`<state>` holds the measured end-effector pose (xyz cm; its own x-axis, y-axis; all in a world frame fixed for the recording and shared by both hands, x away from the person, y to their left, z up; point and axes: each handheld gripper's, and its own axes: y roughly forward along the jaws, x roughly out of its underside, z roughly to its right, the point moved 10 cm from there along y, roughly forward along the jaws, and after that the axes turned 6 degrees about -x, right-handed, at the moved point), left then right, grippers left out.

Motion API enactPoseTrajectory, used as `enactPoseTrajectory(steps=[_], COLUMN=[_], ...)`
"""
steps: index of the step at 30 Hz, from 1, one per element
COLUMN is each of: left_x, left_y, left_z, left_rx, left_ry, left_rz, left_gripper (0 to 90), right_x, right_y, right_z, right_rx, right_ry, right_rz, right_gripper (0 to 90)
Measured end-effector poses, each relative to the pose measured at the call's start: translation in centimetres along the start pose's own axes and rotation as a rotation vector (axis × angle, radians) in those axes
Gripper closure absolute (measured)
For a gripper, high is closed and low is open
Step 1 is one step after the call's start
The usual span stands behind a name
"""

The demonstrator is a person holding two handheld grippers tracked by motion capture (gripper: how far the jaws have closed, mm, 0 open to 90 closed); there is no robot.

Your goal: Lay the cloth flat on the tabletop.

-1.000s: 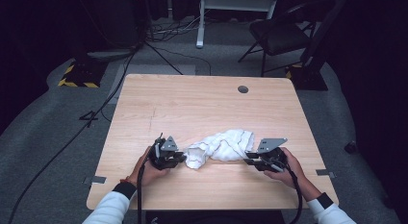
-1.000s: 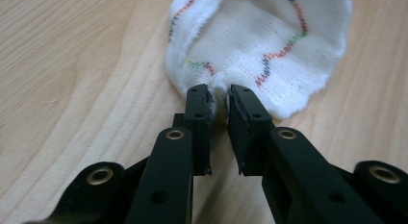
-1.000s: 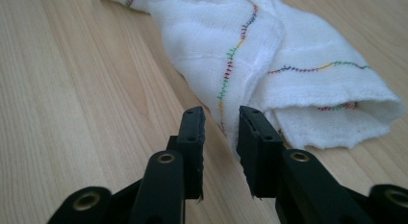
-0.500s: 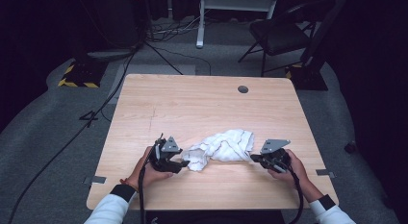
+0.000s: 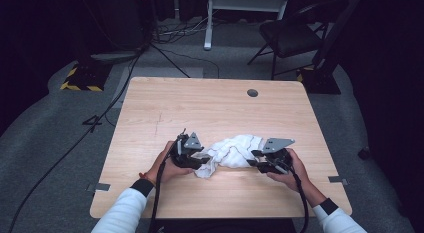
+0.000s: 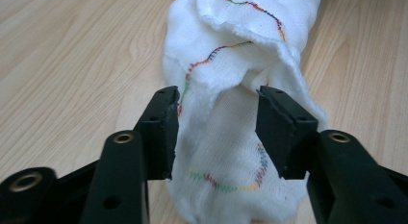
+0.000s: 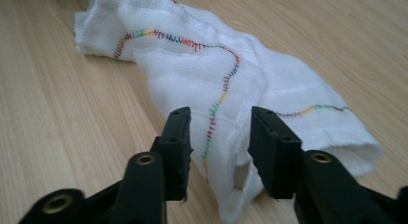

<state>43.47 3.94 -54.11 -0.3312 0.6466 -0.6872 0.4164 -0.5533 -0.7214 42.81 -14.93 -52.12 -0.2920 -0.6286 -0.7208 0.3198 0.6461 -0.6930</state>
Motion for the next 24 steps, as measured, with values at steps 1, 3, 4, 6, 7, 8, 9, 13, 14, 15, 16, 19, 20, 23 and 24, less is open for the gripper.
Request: enactPoseTrajectory(steps=[1, 3, 4, 6, 7, 8, 9, 13, 14, 15, 16, 19, 20, 23, 24], left_x=[0.0, 0.0, 0.1, 0.2, 0.2, 0.2, 0.3, 0.2, 0.2, 0.1, 0.1, 0.4, 0.4, 0.5, 0.5], left_y=[0.4, 0.8, 1.1, 1.7, 1.7, 1.9, 1.9, 1.2, 1.2, 0.7, 0.7, 0.1, 0.0, 0.0, 0.0], left_z=[0.0, 0.0, 0.1, 0.1, 0.1, 0.0, -0.1, -1.2, -1.2, -1.7, -1.7, -2.2, -2.2, -2.0, -1.8], left_rx=[-0.007, -0.010, -0.008, -0.014, -0.014, -0.018, -0.020, -0.060, -0.060, -0.087, -0.087, -0.095, -0.086, -0.077, -0.071], left_ry=[0.014, 0.032, 0.046, 0.068, 0.068, 0.071, 0.070, 0.037, 0.037, 0.019, 0.019, -0.015, -0.023, -0.022, -0.022], left_rz=[-0.020, -0.036, -0.046, -0.067, -0.067, -0.063, -0.065, -0.037, -0.037, -0.018, -0.018, -0.006, -0.001, -0.002, -0.002], left_gripper=[57.1, 61.1, 61.1, 72.1, 75.8, 75.8, 80.9, 86.5, 86.9, 87.0, 87.1, 87.2, 87.2, 87.2, 87.1], right_x=[-0.1, -0.2, -0.2, 0.0, 0.0, 0.0, -0.1, -0.7, -0.7, -0.8, -0.8, -0.5, -0.4, -0.6, -0.9], right_y=[0.5, 1.1, 1.6, 2.8, 2.8, 3.0, 2.8, 1.3, 0.8, 0.3, 0.3, -1.1, -1.2, -1.0, -0.4], right_z=[0.0, 0.2, 0.5, 0.6, 0.6, 0.4, 0.0, -0.3, -0.4, -0.4, -0.4, 0.2, 0.5, 1.0, 1.1], right_rx=[0.005, 0.021, 0.036, 0.016, 0.016, 0.008, 0.009, 0.002, -0.002, -0.004, -0.004, 0.011, 0.023, 0.028, 0.030], right_ry=[0.003, 0.006, 0.011, 0.022, 0.022, 0.005, -0.039, -0.061, -0.060, -0.059, -0.059, -0.041, -0.027, 0.008, 0.016], right_rz=[-0.010, -0.025, -0.041, -0.069, -0.069, -0.072, -0.068, -0.019, -0.010, -0.002, -0.002, 0.017, 0.023, 0.039, 0.040], right_gripper=[53.0, 51.9, 53.1, 70.2, 70.2, 79.1, 86.1, 90.0, 90.0, 90.0, 90.0, 90.0, 85.6, 75.3, 65.3])
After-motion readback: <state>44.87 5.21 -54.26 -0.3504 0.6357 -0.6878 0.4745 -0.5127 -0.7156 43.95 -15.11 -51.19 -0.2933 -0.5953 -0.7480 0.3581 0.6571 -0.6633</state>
